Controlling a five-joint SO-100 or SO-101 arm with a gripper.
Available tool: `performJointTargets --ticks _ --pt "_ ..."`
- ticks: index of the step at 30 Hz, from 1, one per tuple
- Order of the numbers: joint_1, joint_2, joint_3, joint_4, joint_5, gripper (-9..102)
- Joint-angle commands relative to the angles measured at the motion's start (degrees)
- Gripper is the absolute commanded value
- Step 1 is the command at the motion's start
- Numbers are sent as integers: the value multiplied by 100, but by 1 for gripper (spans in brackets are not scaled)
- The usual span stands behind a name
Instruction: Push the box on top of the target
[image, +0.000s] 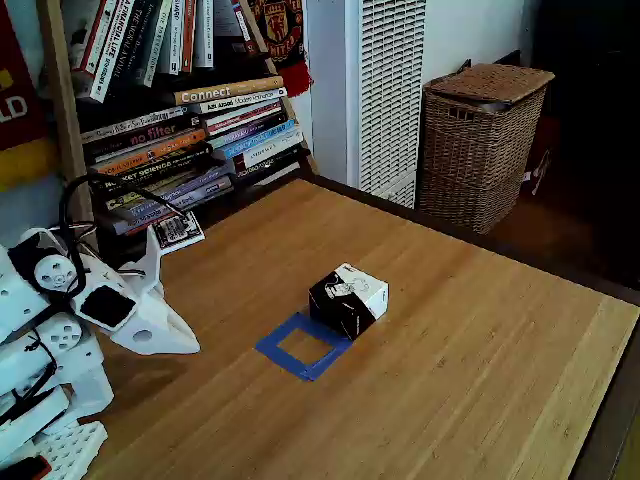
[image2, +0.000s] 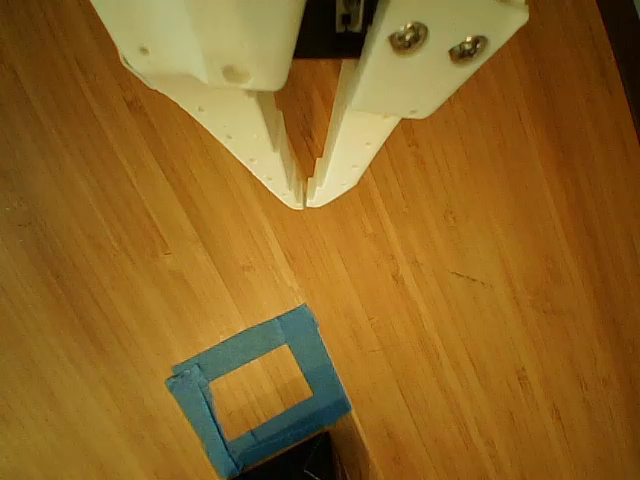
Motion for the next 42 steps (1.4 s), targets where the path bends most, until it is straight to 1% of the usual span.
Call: performJointTargets --ticks 1,6,8,9,11,13,17,19,26,35,39,42 --pt "-35 62 -26 44 35 0" --pt "-35 62 -26 44 35 0" --pt "-149 62 -26 44 475 0" --pt "-229 62 -26 44 475 0" --pt "-281 62 -26 44 -88 0" --pt "-220 62 -26 44 -70 0" --pt "-211 62 -26 -185 -686 0" --pt "-220 62 -26 -422 -545 0" --pt "-185 62 -193 -853 -404 0" --pt "-193 62 -993 -510 -483 0" --pt "-220 -53 -1230 -519 -492 0" --pt "-343 -510 -1591 -624 -343 0"
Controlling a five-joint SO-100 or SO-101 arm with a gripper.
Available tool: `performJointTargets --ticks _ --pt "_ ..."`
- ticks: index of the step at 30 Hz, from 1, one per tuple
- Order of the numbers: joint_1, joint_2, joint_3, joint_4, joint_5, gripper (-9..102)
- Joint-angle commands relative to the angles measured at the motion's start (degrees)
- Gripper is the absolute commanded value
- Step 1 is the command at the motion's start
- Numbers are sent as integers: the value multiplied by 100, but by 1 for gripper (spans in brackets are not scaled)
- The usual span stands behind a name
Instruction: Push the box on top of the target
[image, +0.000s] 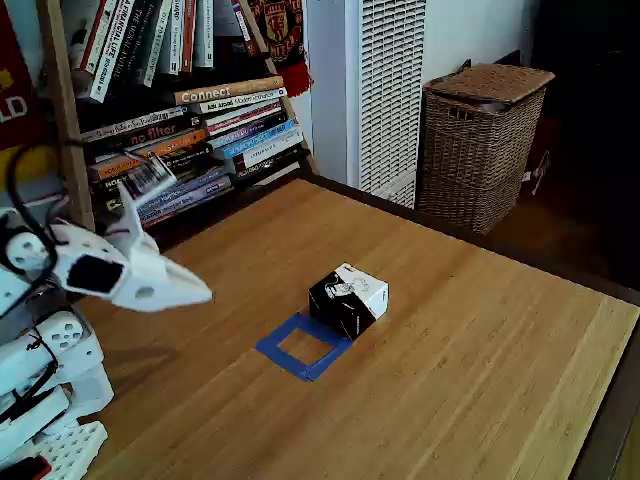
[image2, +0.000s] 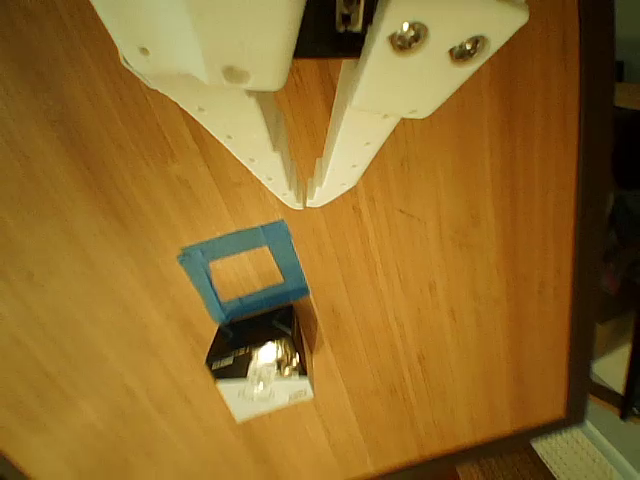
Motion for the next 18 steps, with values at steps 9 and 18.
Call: performJointTargets --ticks 9,18 --pt "-659 -2795 -2619 -229 615 0" --pt "-835 -5071 -3955 -1248 835 0"
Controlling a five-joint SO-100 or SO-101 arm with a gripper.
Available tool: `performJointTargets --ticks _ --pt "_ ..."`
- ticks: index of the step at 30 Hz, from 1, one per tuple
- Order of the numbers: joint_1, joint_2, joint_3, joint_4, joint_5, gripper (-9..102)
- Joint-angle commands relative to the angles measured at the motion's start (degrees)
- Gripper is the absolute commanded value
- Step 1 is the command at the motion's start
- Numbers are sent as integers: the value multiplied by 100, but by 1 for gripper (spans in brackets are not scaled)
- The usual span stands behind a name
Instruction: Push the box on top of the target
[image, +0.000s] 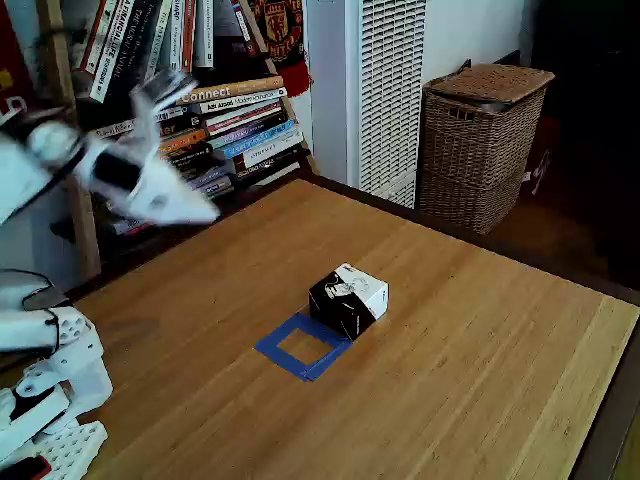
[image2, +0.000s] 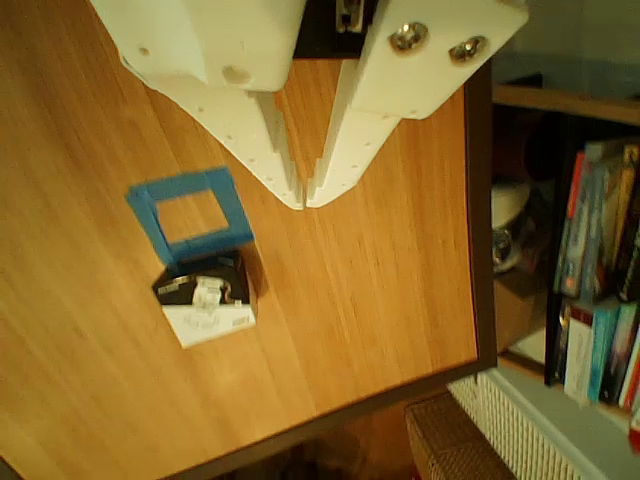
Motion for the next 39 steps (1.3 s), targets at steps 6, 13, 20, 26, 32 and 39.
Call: performJointTargets --ticks 6,13,20,26,32,39 --pt "79 -2197 -1195 -1169 -88 0" --pt "211 -3744 -2268 -1389 -211 0" --pt "396 -4562 -2716 -1767 -378 0" --pt "729 -5168 -3287 -1846 -545 0" --pt "1063 -5695 -3419 -2057 -940 0" --pt "1248 -6486 -3850 -2426 -1169 0"
